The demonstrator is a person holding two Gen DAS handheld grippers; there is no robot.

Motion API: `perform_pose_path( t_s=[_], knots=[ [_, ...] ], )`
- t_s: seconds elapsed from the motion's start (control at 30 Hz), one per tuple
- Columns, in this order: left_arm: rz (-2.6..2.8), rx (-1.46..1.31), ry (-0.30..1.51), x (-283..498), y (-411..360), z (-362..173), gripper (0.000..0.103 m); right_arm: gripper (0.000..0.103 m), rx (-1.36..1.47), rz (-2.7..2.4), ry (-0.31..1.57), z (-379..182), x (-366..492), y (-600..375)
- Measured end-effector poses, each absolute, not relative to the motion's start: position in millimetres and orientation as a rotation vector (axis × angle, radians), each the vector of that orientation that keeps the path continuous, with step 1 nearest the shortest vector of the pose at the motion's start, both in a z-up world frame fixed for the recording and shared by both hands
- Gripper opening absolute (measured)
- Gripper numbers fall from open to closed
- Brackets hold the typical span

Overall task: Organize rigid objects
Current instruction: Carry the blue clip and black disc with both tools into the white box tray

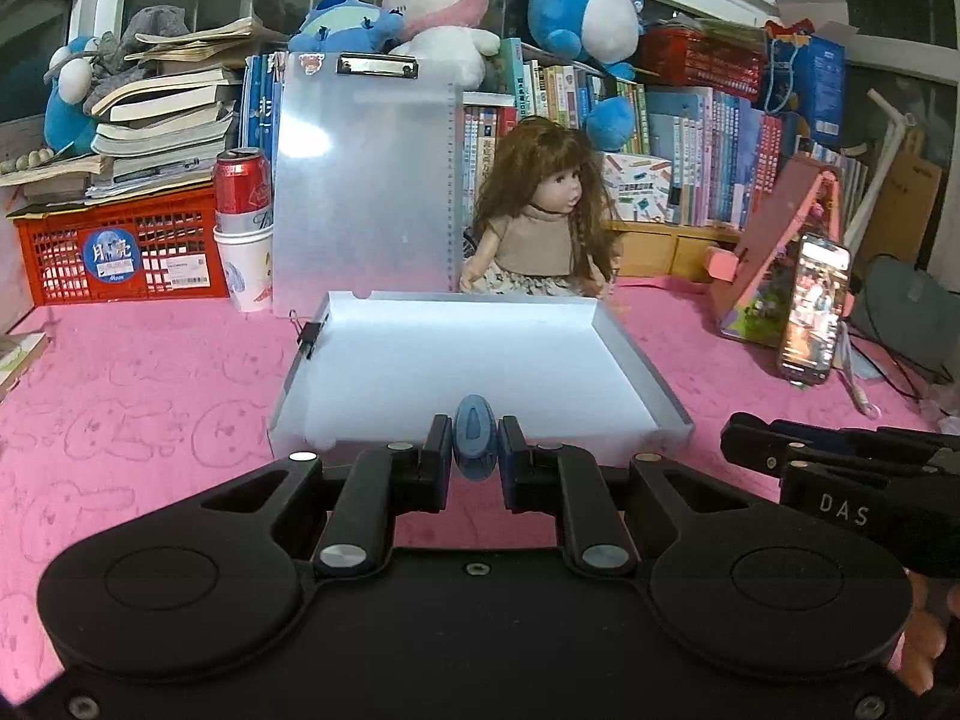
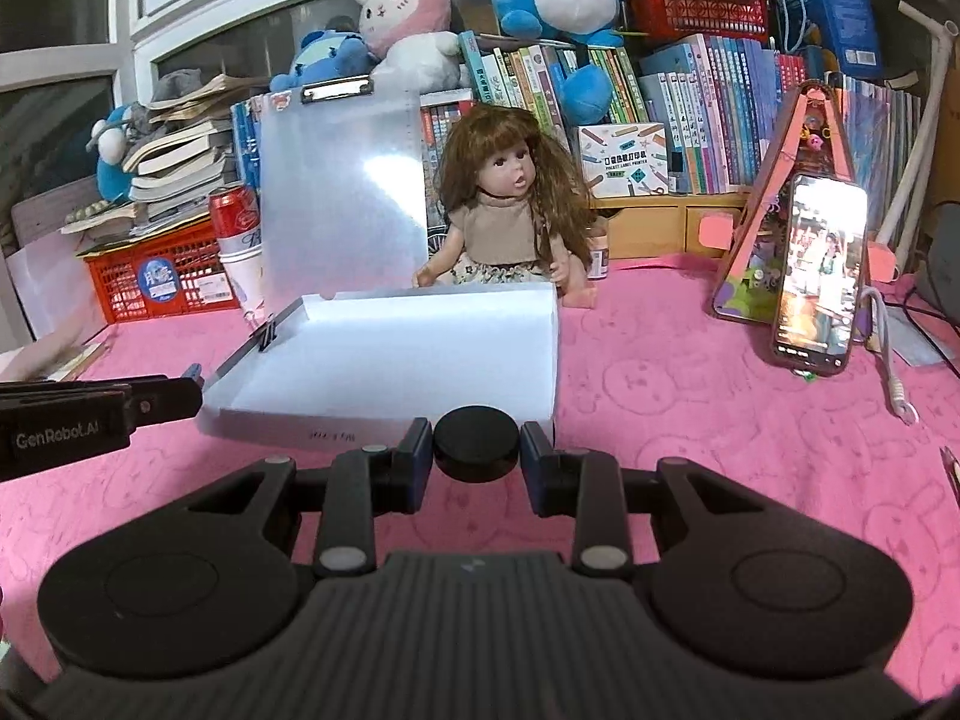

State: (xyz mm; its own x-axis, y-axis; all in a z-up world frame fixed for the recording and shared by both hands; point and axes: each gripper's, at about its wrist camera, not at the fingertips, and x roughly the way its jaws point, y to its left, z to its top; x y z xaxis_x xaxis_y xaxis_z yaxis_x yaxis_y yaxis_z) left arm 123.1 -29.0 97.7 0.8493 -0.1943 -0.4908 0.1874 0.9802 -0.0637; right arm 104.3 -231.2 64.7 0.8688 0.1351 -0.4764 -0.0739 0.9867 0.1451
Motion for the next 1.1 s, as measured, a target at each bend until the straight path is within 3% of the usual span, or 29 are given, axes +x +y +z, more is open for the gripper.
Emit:
perform_pose_path(
  t_s=[0.3,1.1],
  knots=[
    [-0.181,-0.013,0.587,183,-29,96,0.016,0.037,0.133,0.114,0.539,70,153,-234],
    [-0.167,-0.053,0.835,325,-23,45,0.016,0.037,0.108,0.156,0.839,42,299,-205]
  ],
)
